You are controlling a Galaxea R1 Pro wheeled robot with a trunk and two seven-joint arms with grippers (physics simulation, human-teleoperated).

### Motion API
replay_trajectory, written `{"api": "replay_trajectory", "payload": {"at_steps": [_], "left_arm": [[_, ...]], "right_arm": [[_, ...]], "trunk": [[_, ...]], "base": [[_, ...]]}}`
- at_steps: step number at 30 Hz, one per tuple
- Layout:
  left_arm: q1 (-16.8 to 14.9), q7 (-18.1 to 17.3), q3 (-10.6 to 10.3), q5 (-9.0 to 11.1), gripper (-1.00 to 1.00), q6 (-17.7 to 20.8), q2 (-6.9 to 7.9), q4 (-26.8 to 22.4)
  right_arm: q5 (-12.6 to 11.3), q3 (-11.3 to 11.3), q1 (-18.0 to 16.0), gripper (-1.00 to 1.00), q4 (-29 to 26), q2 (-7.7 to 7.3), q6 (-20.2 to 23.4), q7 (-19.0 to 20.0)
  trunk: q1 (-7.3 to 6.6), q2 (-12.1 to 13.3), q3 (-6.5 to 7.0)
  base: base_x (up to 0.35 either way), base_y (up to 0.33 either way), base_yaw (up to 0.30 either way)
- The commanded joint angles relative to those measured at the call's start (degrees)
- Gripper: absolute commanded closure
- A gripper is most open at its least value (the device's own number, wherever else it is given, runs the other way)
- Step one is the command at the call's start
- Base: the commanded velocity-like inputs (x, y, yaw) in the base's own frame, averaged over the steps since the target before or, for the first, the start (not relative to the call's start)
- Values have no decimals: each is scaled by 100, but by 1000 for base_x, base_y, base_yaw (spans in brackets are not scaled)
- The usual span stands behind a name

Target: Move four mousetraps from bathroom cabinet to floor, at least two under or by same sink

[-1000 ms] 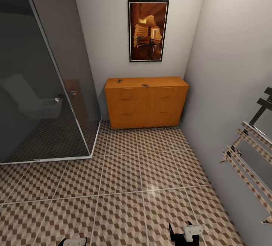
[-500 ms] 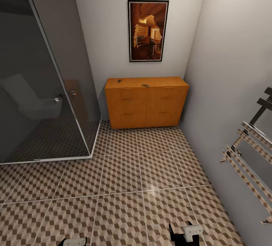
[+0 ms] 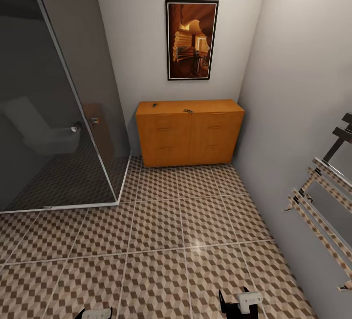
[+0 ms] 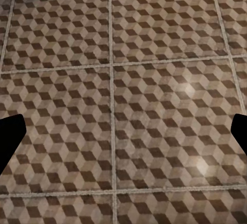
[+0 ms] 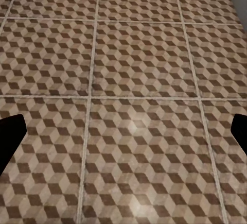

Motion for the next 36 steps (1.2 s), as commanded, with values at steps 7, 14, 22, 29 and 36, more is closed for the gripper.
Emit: {"api": "replay_trajectory", "payload": {"at_steps": [7, 14, 22, 29, 36], "left_arm": [[-11, 3, -14, 22, -100, -35, -1, 23], [-11, 3, -13, 22, -100, -35, -1, 23], [-11, 3, -14, 22, -100, -35, -1, 23], [-11, 3, -16, 22, -100, -35, -1, 23], [-11, 3, -17, 22, -100, -35, -1, 23]], "right_arm": [[-14, 51, -5, -100, 5, -2, -13, -45], [-14, 51, -5, -100, 5, -4, -13, -46], [-14, 51, -5, -100, 5, -2, -13, -47], [-14, 51, -5, -100, 5, 6, -13, -53], [-15, 51, -5, -100, 5, 12, -13, -54]], "trunk": [[3, -11, -11], [3, -11, -11], [3, -11, -11], [3, -11, -11], [3, -11, -11]], "base": [[0, 0, 0], [0, 0, 0], [0, 0, 0], [0, 0, 0], [0, 0, 0]]}}
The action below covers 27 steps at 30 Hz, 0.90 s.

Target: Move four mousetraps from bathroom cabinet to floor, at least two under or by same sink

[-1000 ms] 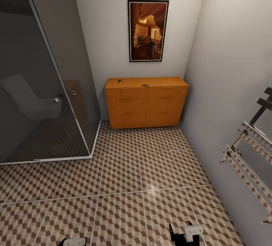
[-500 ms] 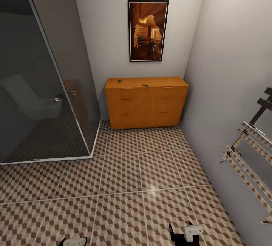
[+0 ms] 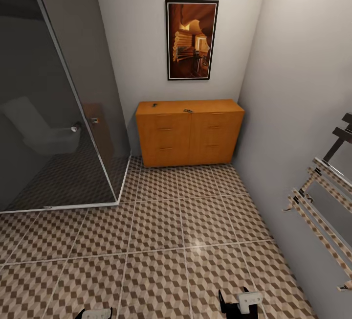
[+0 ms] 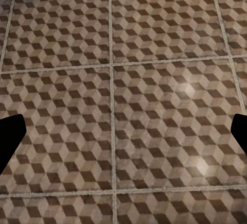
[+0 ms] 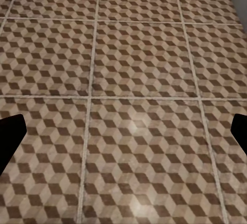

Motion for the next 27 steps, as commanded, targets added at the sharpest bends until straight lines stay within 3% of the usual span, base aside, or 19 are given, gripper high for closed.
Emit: {"api": "replay_trajectory", "payload": {"at_steps": [1, 11, 19, 22, 23, 24, 26, 27], "left_arm": [[-11, 3, -17, 22, -100, -35, -1, 23], [-11, -16, -13, 22, -100, -40, -14, 20], [-11, -24, -10, 29, -100, -44, -457, 15], [-11, -37, -10, 20, -100, -54, -622, 10], [-11, 9, 28, 17, -100, -56, -696, -72], [-11, 50, 49, 24, -100, -38, -643, -191], [-11, 114, 66, 30, -100, 15, -563, -412], [-11, 228, 77, 37, -100, 164, -501, -733]], "right_arm": [[-13, 50, -5, -100, 5, 8, -11, -44], [-21, 50, -5, -100, 1, 31, -11, -9], [-8, 43, -5, -100, -84, 21, 38, -51], [-6, 42, -7, -100, -186, 0, 255, -66], [0, 41, -30, -100, -639, -80, 958, -171], [2, 41, -39, -100, -973, -158, 1359, -252], [3, 39, -42, -100, -1401, -278, 1785, -346], [2, 35, -45, -100, -1857, -424, 2194, -433]], "trunk": [[3, -11, -11], [3, -11, -11], [3, -11, -11], [3, -11, -11], [3, -11, -11], [3, -11, -11], [3, -11, -11], [3, -11, -11]], "base": [[0, 0, 0], [0, 0, 0], [0, 0, 0], [0, 0, 0], [0, 0, 0], [0, 0, 0], [0, 0, 0], [0, 0, 0]]}}
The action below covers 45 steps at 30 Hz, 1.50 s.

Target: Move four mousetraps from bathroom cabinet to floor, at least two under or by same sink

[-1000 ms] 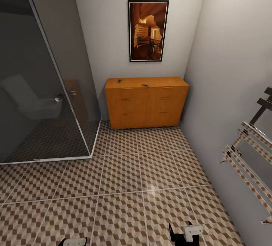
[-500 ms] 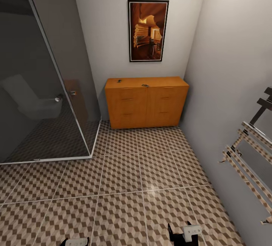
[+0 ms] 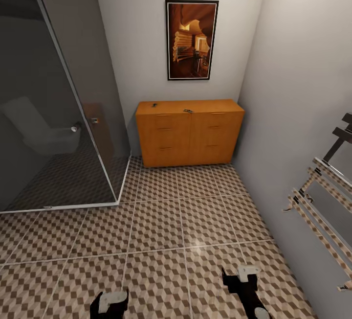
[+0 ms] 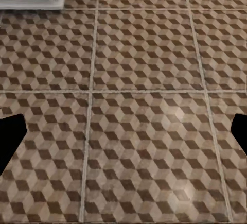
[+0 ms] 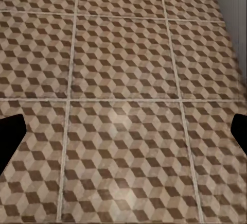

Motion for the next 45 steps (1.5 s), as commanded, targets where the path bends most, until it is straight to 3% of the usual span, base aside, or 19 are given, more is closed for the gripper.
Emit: {"api": "replay_trajectory", "payload": {"at_steps": [1, 2, 3, 6, 8, 9, 12, 15, 18, 19, 22, 28, 32, 39, 45], "left_arm": [[-3, 194, -12, 23, -100, 299, 85, -392], [-3, 312, -4, 25, -100, 528, 143, -594], [-3, 778, 21, 45, -100, 1755, 367, -1384], [-3, 997, 22, 63, -100, 2791, 490, -1986], [-3, 1080, 5, 72, -100, 3247, 542, -2322], [-3, 1092, 0, 73, -100, 3309, 546, -2371], [-3, 1083, -44, 67, -100, 3502, 553, -2564], [-3, 906, -51, 62, -100, 3525, 559, -2641], [-3, 397, -54, 60, -100, 3516, 560, -2693], [-3, 214, -59, 60, -100, 3385, 554, -2690], [-3, 104, -66, 44, -100, 2950, 511, -2614], [-3, 48, -70, 28, -100, 2069, 261, -1960], [-3, 43, -56, 59, -100, 1810, -3, -1713], [-3, 19, -16, 97, -100, 1691, -93, -1645], [-3, 14, -20, 105, -100, 1328, -307, -1599]], "right_arm": [[-56, 48, -8, -100, -440, -161, 339, -89], [-59, 45, -10, -100, -618, -229, 468, -109], [-69, 40, -11, -100, -1051, -435, 737, -152], [-68, 44, -10, -100, -1171, -529, 685, -167], [-75, 50, -9, -100, -955, -561, 295, -170], [-80, 52, -9, -100, -860, -564, 157, -171], [-86, 56, -9, -100, -404, -570, -820, -185], [-65, 53, -9, -100, -386, -567, -923, -188], [-54, 60, -9, -100, -736, -572, -647, -183], [-52, 66, -9, -100, -877, -569, -466, -171], [-49, 74, -9, -100, -989, -567, -348, -166], [-47, 68, -9, -100, -1003, -570, -277, -158], [-47, 70, -9, -100, -1013, -559, -264, -167], [-41, 74, -9, -100, -1001, -548, -249, -172], [-39, 75, -9, -100, -997, -549, -242, -172]], "trunk": [[3, -10, -12], [3, -10, -12], [3, -10, -12], [3, -10, -12], [3, -10, -12], [3, -10, -12], [3, -10, -12], [3, -10, -12], [3, -10, -12], [3, -10, -12], [3, -10, -12], [3, -10, -12], [3, -10, -12], [3, -10, -12], [3, -10, -12]], "base": [[0, 0, 0], [0, 0, 0], [0, 0, 0], [0, 0, 0], [0, 0, 0], [0, 0, 0], [0, 0, 0], [0, 0, 0], [0, 0, 0], [0, 0, 0], [0, 0, 0], [0, 0, 0], [0, 0, 0], [0, 0, 0], [0, 0, 0]]}}
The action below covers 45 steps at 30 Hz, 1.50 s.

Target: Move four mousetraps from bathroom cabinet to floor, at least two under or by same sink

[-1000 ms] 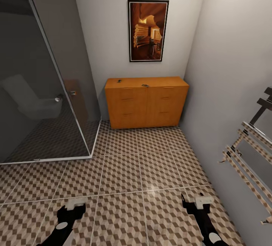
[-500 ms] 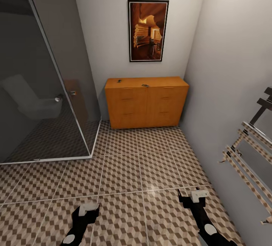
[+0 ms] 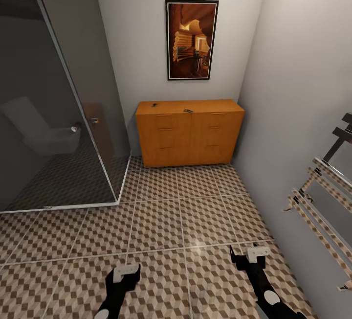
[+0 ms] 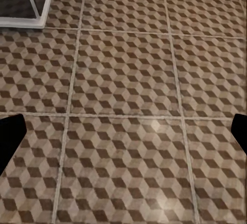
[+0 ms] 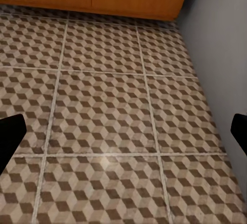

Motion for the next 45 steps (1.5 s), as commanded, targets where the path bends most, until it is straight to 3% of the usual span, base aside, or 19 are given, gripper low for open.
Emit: {"api": "replay_trajectory", "payload": {"at_steps": [1, 9, 24, 45], "left_arm": [[-5, 3, -6, 35, -100, -59, -11, 28], [-5, 24, -13, 12, -100, -199, -29, 193], [-5, 47, -5, 19, -100, -773, 49, -228], [-5, 47, -4, 23, -100, -833, 92, -306]], "right_arm": [[-55, 49, -6, -100, 1, -7, -18, -32], [-59, 49, -6, -100, 12, -6, -4, -33], [-54, 49, -6, -100, 15, 2, -9, -33], [-54, 49, -6, -100, 15, 3, -9, -36]], "trunk": [[3, -11, -11], [3, -11, -11], [3, -11, -11], [3, -11, -11]], "base": [[0, 0, 0], [0, 0, 0], [0, 0, 0], [0, 0, 0]]}}
